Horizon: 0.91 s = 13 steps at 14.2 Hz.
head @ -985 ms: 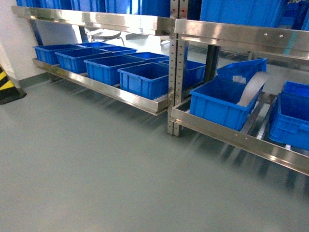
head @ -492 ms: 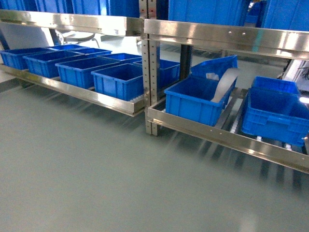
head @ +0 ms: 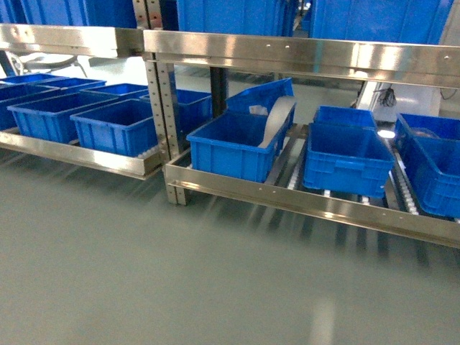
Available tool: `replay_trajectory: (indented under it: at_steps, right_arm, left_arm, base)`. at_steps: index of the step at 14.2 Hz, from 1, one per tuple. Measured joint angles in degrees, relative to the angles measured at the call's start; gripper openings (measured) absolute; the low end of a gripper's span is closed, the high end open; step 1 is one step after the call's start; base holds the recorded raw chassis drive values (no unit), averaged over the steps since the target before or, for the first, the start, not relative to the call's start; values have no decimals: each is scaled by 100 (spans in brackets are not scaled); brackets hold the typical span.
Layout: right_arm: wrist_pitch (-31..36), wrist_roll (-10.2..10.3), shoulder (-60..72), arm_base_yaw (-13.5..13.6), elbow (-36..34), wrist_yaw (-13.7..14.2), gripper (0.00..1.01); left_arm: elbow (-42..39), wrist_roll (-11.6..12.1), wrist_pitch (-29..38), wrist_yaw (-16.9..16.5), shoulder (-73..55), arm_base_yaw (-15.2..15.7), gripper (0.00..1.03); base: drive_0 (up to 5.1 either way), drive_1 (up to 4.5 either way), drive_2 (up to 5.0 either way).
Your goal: Sort blue parts and orange caps into right shelf containers
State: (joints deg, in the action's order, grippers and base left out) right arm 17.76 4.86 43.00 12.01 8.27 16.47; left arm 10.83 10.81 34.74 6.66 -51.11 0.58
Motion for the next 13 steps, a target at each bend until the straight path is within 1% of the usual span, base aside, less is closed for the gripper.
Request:
replay_trajectory:
  at_steps: [13]
  right_arm:
    - [0, 0, 0, 0, 0, 2, 43]
  left_arm:
    - [0, 0, 0, -2, 0, 0, 44]
  base:
    - [-161, -161, -161]
